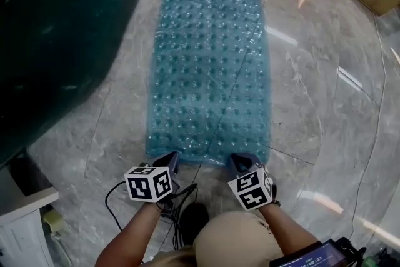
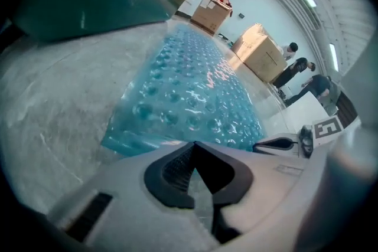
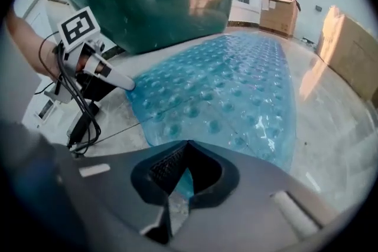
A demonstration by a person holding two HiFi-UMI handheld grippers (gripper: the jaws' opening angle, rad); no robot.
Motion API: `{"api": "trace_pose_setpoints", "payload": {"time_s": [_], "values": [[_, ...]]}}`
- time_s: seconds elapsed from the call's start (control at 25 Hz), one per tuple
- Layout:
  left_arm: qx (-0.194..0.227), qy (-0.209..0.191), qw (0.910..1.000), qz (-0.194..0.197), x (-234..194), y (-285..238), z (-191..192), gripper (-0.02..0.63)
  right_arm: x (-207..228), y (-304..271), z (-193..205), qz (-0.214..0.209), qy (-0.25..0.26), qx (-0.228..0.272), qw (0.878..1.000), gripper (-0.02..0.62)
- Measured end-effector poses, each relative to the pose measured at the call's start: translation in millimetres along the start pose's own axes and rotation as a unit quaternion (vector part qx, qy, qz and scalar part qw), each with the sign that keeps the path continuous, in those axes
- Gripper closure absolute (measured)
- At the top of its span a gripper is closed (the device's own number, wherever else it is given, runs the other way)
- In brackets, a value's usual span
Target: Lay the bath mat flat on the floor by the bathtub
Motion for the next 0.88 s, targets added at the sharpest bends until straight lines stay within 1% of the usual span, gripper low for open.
{"api": "trace_pose_setpoints", "payload": {"time_s": [0.12,0.24,0.32,0.4,0.48,0.56,0.64,0.68,0.72,0.76,0.8,0.88], "values": [[-0.011,0.018,0.9998,-0.001,-4.0,-1.3,13.0,0.6,0.2,0.9,5.6,-0.012,-0.023,0.003,1.0,0.586],[-0.008,0.051,0.9987,0.005,-10.2,-0.2,20.8,0.6,-3.6,0.4,9.1,-0.017,-0.031,0.0,0.999,0.588],[-0.007,0.066,0.9978,0.007,-12.5,-0.8,21.5,0.6,-5.3,0.2,11.1,-0.019,-0.047,0.001,0.999,0.588],[-0.01,0.06,0.9981,0.006,-11.8,-1.9,21.4,0.6,-4.9,-0.3,12.4,-0.02,-0.056,-0.001,0.998,0.587],[-0.008,0.042,0.9991,0.008,-9.9,-1.5,20.3,0.6,-3.2,-1.9,12.6,-0.027,-0.052,-0.011,0.998,0.586],[0.015,0.02,0.9995,0.019,-6.4,3.2,16.3,0.598,-1.3,-3.4,12.2,-0.049,-0.062,-0.026,0.997,0.586],[0.058,-0.003,0.9977,0.033,1.9,12.0,5.2,0.6,2.7,-4.6,11.6,-0.082,-0.093,-0.042,0.991,0.586],[0.087,-0.02,0.9951,0.043,7.8,15.5,-6.8,0.6,6.9,-6.1,9.2,-0.095,-0.109,-0.046,0.988,0.586],[0.119,-0.043,0.9904,0.056,15.0,18.1,-23.0,0.6,12.3,-8.3,4.7,-0.104,-0.122,-0.047,0.986,0.586],[0.151,-0.07,0.9835,0.071,24.4,21.5,-40.3,0.6,17.3,-9.4,0.1,-0.109,-0.13,-0.047,0.984,0.586],[0.18,-0.1,0.9747,0.086,36.4,27.7,-55.1,0.6,20.7,-8.0,-2.9,-0.112,-0.134,-0.045,0.984,0.586],[0.235,-0.159,0.953,0.106,65.2,47.5,-77.8,0.6,23.9,1.1,-6.7,-0.115,-0.13,-0.031,0.984,0.586]]}}
Point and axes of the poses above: the fingertips, and each gripper's own axes: y backward along the fingers, x to its right, z out of its underside, the point moved 7 cm from there along y, backward along the fingers, and after that the axes turned 1 degree about -z, right-handed, at the moved point
